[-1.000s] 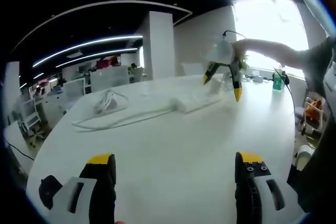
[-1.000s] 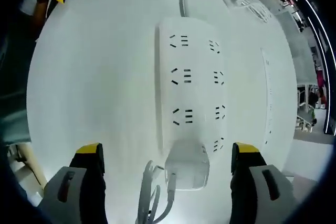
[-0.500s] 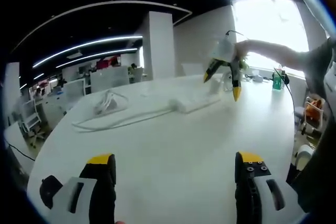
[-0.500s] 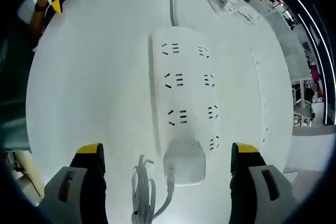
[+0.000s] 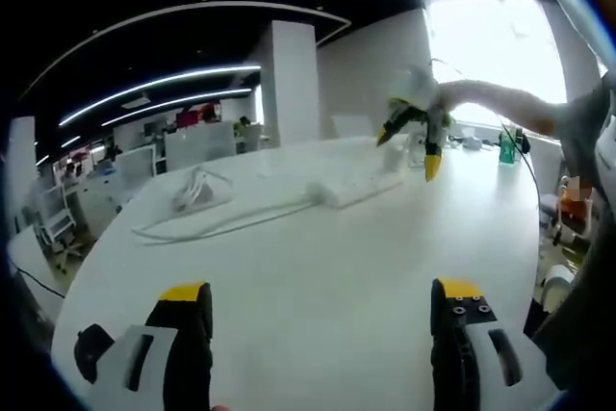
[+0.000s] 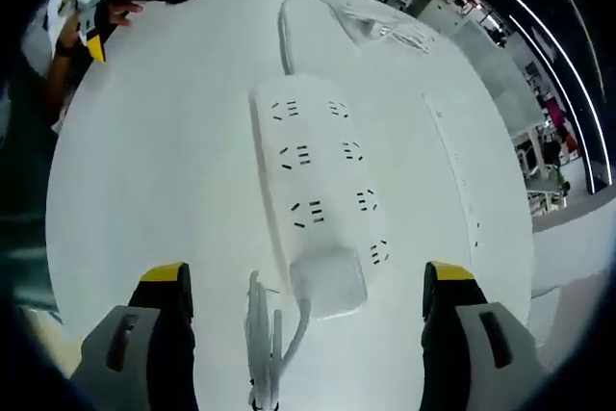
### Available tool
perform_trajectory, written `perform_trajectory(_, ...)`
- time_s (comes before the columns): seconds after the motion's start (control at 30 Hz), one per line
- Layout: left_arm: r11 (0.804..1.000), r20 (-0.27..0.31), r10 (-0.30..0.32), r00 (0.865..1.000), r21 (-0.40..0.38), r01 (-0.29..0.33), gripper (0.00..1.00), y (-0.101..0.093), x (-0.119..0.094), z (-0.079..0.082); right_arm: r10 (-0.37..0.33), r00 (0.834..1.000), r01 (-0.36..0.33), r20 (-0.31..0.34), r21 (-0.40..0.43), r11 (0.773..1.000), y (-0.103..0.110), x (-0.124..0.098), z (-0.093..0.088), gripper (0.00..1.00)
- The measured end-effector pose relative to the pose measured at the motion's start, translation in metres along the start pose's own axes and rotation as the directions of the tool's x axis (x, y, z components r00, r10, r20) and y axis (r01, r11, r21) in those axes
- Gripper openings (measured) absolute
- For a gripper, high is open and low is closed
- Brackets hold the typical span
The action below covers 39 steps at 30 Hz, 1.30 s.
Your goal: Straighten the power strip on the desk, plug the charger into it
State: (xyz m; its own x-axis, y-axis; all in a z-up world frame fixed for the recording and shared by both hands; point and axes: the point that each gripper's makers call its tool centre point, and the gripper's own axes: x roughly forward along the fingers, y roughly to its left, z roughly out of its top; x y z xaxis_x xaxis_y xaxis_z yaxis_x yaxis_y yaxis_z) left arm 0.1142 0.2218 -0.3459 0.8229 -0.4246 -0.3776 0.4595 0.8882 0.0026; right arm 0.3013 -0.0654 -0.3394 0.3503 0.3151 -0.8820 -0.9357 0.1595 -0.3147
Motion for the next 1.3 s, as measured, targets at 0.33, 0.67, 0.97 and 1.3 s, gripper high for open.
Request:
perform_trajectory(0.33, 1.0, -0.001, 0.008, 1.0, 0.006, -0.008, 0.97, -0.003, -0.002, 0.003, -0.02, 0.997, 0.018, 0.074, 0.037, 0.999, 0.012, -0.018, -0.003, 0.99)
perform_trajectory(0.67, 1.0, -0.001, 0.011, 1.0, 0.018, -0.011, 0.97, -0.008, -0.003, 0.008, -0.058, 0.99, 0.044, 0.128, 0.105, 0.994, 0.02, -0.031, -0.019, 0.99)
perform_trajectory(0.97, 0.999, -0.004, -0.003, 1.0, 0.034, 0.003, 0.97, -0.015, 0.002, 0.013, -0.104, 0.979, 0.074, 0.177, 0.169, 0.983, 0.023, -0.047, -0.034, 0.98)
perform_trajectory(1.3, 0.999, -0.006, -0.011, 1.0, 0.048, 0.011, 0.97, -0.02, 0.003, 0.018, -0.165, 0.952, 0.099, 0.256, 0.252, 0.963, 0.035, -0.063, -0.046, 0.97)
